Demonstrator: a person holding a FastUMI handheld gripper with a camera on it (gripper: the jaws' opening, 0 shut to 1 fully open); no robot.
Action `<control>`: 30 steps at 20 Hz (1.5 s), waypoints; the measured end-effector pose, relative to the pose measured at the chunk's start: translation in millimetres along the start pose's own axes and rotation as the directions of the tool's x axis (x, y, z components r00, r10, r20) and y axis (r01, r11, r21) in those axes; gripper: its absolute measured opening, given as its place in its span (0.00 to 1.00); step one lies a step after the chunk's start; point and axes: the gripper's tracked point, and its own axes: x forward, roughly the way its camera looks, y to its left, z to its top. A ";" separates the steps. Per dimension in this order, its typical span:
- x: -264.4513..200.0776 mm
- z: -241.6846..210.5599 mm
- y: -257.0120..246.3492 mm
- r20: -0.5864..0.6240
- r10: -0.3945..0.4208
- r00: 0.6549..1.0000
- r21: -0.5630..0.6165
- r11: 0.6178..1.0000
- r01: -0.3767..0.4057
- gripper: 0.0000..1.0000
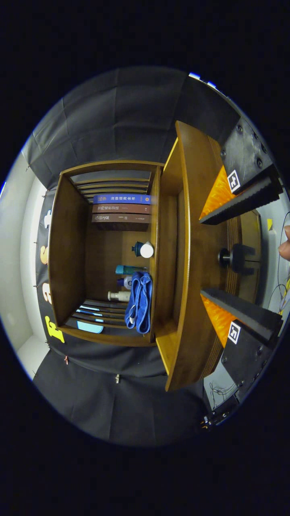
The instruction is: Pull open the drawer, take out the items inside it, and place them on the countertop above the cabinet.
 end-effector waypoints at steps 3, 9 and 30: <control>10.8 -16.2 -1.7 -0.041 -0.007 0.999 0.021 1.000 0.007 1.00; 13.9 -18.9 -2.0 -0.025 -0.025 0.999 -0.010 1.000 0.025 1.00; 104.3 -6.2 4.1 -0.022 -0.046 0.999 -0.016 0.999 0.045 1.00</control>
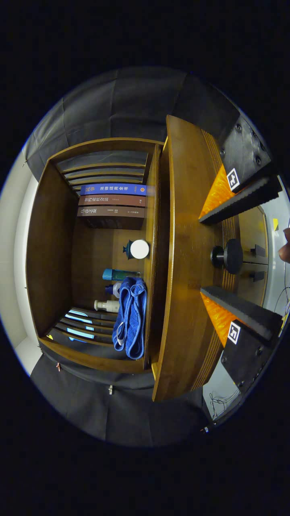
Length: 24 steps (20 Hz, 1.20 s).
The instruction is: Pull open the drawer, take out the items inside it, and place them on the countertop above the cabinet.
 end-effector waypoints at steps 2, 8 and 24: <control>5.3 -0.1 -0.3 -0.001 -0.006 1.000 -0.007 1.000 0.006 1.00; 32.1 1.9 3.2 -0.011 -0.010 1.000 0.003 1.000 0.010 1.00; 71.7 -1.2 5.0 -0.014 -0.010 1.000 -0.054 0.999 0.009 1.00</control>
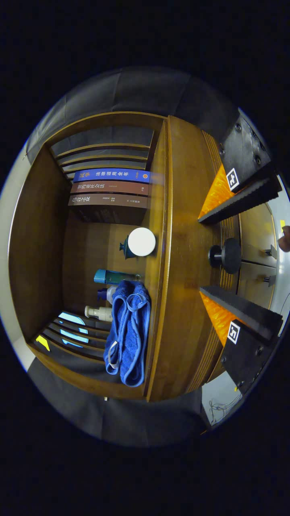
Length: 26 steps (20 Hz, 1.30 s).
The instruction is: Pull open the drawer, take out the items inside it, and place them on the countertop above the cabinet.
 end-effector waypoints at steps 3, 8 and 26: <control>-3.9 -5.3 10.2 -0.030 0.044 0.999 0.055 0.998 -0.042 1.00; -28.7 48.9 4.3 0.090 0.027 0.996 -0.008 1.000 -0.027 0.99; -156.1 216.2 -11.1 0.278 0.068 0.958 0.034 0.996 -0.081 0.99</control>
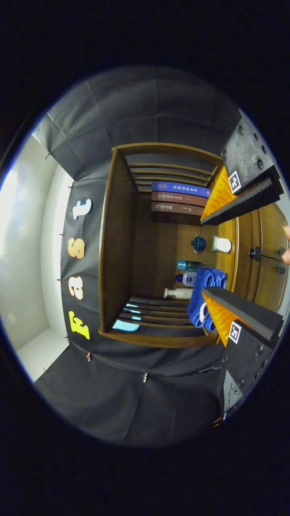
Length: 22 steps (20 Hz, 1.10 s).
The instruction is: Pull open the drawer, take out the items inside it, and place them on the countertop above the cabinet.
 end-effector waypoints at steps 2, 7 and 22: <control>-5.9 10.0 -4.0 -0.003 0.001 1.000 0.003 1.000 -0.001 0.99; -15.1 31.9 -6.4 0.013 0.011 1.000 0.042 0.999 -0.011 0.99; -18.6 34.3 3.2 0.004 0.014 1.000 0.006 1.000 -0.014 0.99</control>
